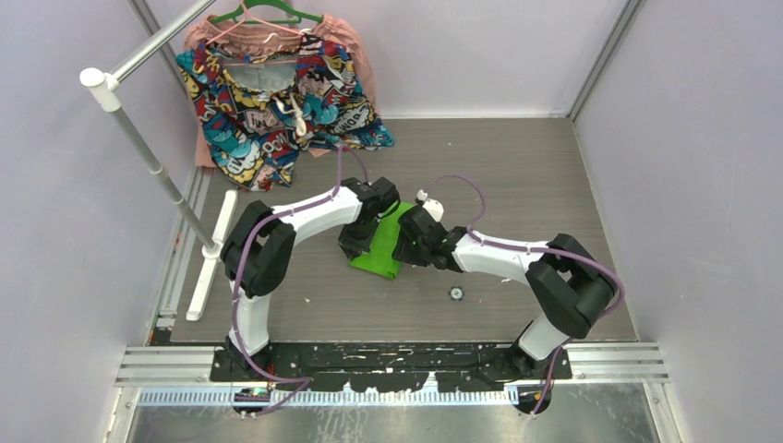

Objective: Fold the paper box
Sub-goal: Fold the paper box at the center of the board.

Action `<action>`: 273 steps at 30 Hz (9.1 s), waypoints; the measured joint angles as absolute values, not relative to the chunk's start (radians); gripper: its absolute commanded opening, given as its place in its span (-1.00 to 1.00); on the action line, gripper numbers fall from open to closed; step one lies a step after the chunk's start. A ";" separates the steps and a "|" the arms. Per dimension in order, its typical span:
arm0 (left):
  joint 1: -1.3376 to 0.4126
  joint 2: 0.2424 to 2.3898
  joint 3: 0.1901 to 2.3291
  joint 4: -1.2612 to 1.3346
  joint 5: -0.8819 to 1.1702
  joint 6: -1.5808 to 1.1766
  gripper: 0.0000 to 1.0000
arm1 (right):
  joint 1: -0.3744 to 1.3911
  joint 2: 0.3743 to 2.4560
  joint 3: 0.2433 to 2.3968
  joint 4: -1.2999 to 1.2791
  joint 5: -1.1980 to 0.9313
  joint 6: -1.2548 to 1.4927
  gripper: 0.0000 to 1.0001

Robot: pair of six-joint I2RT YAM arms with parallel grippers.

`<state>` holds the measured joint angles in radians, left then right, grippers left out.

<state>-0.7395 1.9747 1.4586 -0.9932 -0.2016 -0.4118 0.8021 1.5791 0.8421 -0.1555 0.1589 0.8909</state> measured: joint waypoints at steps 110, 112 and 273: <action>-0.745 2.007 1.518 -1.038 -0.194 -0.438 -1.00 | 0.903 1.691 0.988 -0.348 0.347 0.844 -0.35; -0.744 2.007 1.518 -1.038 -0.194 -0.438 -1.00 | 0.903 1.691 0.989 -0.349 0.347 0.845 -0.25; -0.746 1.973 1.477 -0.915 -0.228 -0.385 -1.00 | 0.478 1.942 1.150 -0.216 -0.483 0.797 -0.29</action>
<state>-0.7460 1.9732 1.4773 -0.9150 -0.2283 -0.3851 0.4778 1.9415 1.1496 -0.2157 -0.4828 0.7971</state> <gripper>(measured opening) 0.020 0.362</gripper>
